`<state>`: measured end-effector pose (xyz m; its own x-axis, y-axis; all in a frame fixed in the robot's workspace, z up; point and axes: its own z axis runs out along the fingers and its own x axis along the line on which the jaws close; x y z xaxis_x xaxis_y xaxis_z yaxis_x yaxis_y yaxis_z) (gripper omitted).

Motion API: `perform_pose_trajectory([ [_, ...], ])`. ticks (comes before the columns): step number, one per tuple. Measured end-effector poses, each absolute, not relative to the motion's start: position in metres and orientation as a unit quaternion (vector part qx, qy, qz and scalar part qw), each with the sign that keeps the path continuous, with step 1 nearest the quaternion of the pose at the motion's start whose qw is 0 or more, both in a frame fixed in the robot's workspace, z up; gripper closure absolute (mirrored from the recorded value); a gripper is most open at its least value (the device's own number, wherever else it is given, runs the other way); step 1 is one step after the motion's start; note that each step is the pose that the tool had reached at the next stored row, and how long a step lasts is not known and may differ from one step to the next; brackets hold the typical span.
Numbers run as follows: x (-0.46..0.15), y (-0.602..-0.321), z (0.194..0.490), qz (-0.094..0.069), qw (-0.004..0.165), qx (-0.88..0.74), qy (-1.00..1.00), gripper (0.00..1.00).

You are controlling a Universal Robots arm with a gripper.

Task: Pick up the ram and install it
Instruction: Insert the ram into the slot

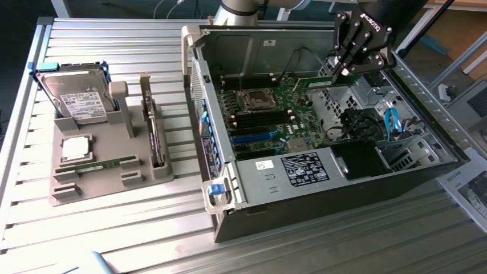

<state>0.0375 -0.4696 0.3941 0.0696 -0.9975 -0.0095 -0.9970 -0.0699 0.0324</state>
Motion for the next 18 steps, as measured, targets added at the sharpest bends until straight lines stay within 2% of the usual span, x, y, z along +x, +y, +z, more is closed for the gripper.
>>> perform_pose_trajectory([
  [18, 0.022, -0.454, 0.355, -0.002, 0.021, 0.683, -0.73, 0.87],
])
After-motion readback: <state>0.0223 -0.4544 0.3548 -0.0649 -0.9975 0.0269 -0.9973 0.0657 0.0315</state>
